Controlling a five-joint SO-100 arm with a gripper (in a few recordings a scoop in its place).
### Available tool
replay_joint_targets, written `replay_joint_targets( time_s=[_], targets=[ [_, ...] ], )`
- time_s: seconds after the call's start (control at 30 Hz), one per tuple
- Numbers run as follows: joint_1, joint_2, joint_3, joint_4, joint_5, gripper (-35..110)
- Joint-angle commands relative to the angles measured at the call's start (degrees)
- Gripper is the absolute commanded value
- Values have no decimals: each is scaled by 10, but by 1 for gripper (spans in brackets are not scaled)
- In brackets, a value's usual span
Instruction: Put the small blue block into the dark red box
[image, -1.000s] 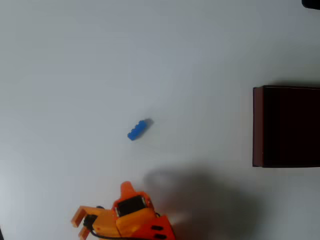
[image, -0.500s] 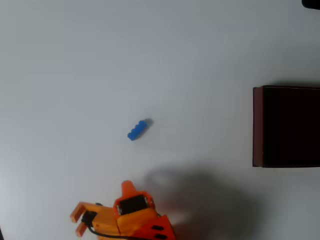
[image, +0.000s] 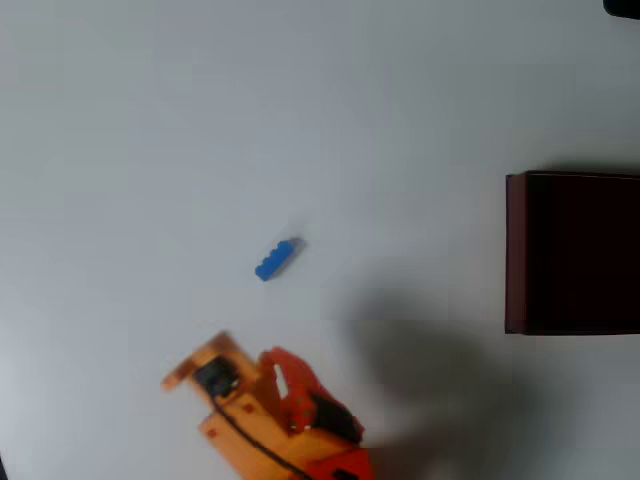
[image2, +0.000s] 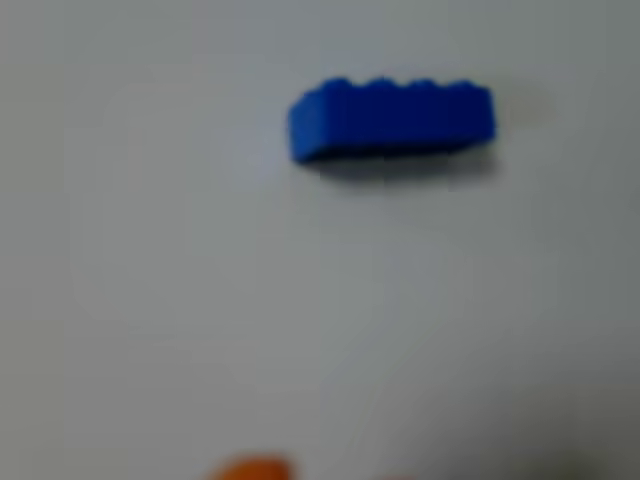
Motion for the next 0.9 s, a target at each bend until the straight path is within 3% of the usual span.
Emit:
replay_joint_targets(
  time_s=[0.0,0.17,0.27,0.67,0.87],
  targets=[
    [14,-75,-51,4,183,10],
    [-11,-242,-83,-60,381,25],
    [-14,-311,-99,-77,466,26],
    [-47,-589,-247,-98,690,28],
    [-60,-683,-255,-197,749,29]
  ],
)
